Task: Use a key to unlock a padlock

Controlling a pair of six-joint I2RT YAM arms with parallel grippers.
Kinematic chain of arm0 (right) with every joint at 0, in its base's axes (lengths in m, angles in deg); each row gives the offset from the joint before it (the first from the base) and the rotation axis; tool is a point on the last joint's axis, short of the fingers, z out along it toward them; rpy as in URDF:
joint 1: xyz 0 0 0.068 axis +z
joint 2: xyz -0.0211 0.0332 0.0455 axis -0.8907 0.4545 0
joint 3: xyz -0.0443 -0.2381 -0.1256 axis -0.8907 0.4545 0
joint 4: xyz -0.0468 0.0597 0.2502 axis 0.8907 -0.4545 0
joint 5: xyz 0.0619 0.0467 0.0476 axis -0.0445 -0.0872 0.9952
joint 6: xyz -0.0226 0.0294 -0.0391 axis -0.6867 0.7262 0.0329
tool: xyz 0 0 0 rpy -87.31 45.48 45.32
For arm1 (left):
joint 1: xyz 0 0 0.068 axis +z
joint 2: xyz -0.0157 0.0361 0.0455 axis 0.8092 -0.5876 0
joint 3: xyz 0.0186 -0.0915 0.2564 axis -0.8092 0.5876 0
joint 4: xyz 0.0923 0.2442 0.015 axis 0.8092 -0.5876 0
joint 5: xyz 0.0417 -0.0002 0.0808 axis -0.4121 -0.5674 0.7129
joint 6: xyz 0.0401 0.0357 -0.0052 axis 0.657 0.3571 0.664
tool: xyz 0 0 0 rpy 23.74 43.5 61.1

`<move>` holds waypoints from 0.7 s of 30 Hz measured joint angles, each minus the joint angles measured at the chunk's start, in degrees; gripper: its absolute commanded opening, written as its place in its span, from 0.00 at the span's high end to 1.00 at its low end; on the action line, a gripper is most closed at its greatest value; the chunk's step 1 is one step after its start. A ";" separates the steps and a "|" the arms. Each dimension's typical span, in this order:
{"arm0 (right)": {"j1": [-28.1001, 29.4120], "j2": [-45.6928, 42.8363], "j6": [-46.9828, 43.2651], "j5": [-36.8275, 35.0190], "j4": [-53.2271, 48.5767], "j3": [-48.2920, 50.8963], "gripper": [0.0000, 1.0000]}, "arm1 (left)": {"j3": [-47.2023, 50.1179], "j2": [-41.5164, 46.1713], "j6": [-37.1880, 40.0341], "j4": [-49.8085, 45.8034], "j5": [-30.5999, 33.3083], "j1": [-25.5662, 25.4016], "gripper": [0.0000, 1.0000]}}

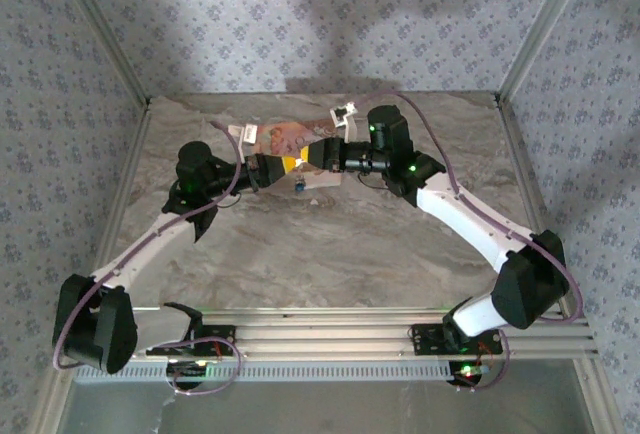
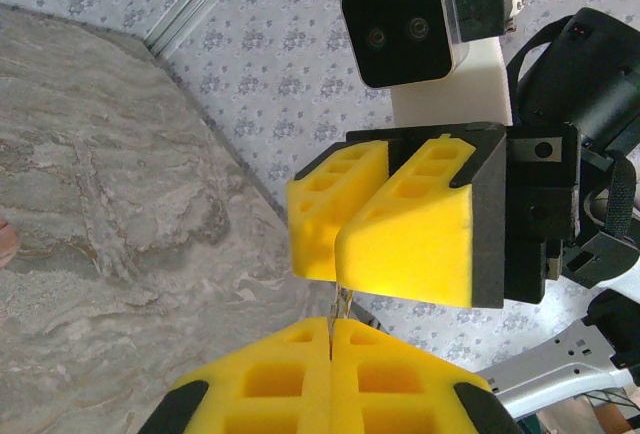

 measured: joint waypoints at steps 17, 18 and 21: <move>-0.85 1.03 0.44 4.68 3.10 0.61 1.00 | 0.04 0.00 0.63 -1.16 -0.66 0.02 1.00; -0.85 1.16 0.20 4.87 3.04 0.61 1.00 | 0.04 0.00 1.07 -1.81 -0.66 0.02 0.95; -0.79 1.22 -2.45 4.83 0.70 0.35 1.00 | -0.20 0.04 3.34 -4.63 -0.66 0.00 0.66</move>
